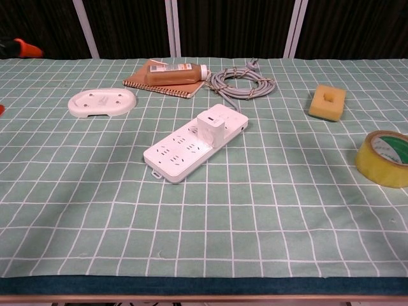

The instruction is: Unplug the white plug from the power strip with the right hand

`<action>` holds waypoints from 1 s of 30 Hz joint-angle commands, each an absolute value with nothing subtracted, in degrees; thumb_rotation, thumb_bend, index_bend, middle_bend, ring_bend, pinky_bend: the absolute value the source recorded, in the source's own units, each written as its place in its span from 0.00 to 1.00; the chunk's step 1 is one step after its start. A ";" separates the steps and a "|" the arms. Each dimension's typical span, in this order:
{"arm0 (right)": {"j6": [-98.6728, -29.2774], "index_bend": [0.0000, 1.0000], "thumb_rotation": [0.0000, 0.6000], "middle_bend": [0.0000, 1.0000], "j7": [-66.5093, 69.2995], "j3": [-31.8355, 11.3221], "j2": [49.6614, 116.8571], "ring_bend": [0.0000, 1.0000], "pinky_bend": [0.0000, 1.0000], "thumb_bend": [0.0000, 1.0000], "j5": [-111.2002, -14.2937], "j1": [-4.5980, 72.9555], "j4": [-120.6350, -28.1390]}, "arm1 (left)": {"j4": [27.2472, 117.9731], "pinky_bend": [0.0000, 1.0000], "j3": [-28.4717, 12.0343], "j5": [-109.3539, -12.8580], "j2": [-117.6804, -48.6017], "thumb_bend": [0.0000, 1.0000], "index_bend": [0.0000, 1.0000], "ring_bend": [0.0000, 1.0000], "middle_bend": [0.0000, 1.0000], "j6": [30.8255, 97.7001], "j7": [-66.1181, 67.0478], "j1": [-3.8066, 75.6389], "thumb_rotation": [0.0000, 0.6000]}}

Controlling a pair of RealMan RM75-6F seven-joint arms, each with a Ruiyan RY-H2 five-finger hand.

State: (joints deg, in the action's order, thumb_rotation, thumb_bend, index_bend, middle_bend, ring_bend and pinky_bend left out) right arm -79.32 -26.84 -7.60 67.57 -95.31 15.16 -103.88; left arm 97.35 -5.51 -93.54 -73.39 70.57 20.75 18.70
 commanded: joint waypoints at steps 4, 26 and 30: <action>-72.32 0.00 1.00 0.00 -35.40 -10.59 68.29 0.00 0.00 0.17 -92.39 20.48 -110.68 | 99.46 0.08 -7.33 -88.38 -78.64 0.56 0.00 0.00 0.01 60.52 27.85 25.57 1.00; -59.73 0.00 1.00 0.00 -52.43 -17.07 77.95 0.00 0.00 0.17 -73.56 35.14 -112.63 | 93.50 0.16 -8.59 -74.46 -92.16 0.59 0.07 0.05 0.12 50.16 38.32 35.45 1.00; -58.68 0.00 1.00 0.00 -54.45 -17.26 80.36 0.00 0.00 0.17 -70.57 37.64 -110.90 | 92.41 0.16 -8.11 -73.41 -93.24 0.59 0.09 0.06 0.13 50.29 38.62 35.97 1.00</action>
State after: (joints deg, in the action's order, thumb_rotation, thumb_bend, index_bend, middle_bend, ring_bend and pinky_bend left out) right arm -59.25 -53.59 -17.09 79.31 -71.74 36.71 -111.73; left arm 92.63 -8.24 -73.66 -93.02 50.25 38.55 35.84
